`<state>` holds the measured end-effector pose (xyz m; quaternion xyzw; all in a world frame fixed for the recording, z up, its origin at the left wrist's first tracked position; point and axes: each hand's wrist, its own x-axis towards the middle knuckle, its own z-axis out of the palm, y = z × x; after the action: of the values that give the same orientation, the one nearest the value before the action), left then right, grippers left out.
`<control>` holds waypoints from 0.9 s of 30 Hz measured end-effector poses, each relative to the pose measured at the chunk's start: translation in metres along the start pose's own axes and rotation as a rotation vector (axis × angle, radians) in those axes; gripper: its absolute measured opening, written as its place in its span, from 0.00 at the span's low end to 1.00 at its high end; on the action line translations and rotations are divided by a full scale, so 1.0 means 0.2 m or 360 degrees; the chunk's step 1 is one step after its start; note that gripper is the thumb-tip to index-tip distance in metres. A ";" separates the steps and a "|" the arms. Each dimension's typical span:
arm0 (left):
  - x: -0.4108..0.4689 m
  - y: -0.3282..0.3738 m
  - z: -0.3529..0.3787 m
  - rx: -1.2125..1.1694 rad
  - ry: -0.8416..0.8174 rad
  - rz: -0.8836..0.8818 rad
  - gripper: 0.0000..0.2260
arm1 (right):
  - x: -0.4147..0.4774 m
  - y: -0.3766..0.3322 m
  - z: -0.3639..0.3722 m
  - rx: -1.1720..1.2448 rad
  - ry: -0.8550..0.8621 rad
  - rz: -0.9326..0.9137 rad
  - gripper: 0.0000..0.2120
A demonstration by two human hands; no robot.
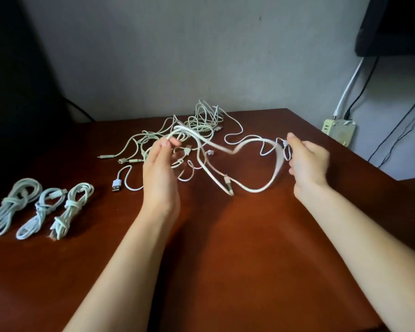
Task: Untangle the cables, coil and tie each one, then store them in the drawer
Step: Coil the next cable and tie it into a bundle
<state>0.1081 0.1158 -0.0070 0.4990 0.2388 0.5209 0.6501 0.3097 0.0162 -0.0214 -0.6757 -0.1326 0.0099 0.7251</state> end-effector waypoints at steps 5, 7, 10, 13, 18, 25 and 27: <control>-0.01 0.04 0.00 0.0055 -0.0149 -0.0022 0.14 | -0.13 -0.07 0.00 -0.0151 -0.0097 -0.0764 0.15; -0.03 0.04 0.01 0.0133 -0.0224 -0.0004 0.14 | -0.24 -0.09 0.03 -0.0227 -0.0321 -0.1060 0.11; -0.05 0.04 0.03 0.0224 -0.0391 0.0036 0.14 | -0.36 -0.07 0.08 -0.0346 -0.0658 -0.1358 0.10; -0.07 0.06 0.05 0.0445 -0.0581 0.0165 0.12 | -0.39 -0.04 0.11 -0.0448 -0.0792 -0.1452 0.15; -0.11 0.10 0.08 0.0540 -0.0738 0.0225 0.10 | -0.37 -0.04 0.10 -0.0390 -0.0953 -0.1410 0.16; -0.07 0.14 0.03 0.0570 -0.0710 0.0178 0.12 | -0.40 -0.09 0.09 -0.0179 -0.1003 -0.1383 0.13; -0.06 0.15 0.01 0.0541 -0.0731 0.0194 0.16 | -0.40 -0.08 0.11 -0.0259 -0.1020 -0.1325 0.17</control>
<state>0.0918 0.1027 0.0171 0.7190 0.1388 0.3850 0.5617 0.2258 0.0200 -0.0196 -0.5831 -0.6048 -0.0833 0.5360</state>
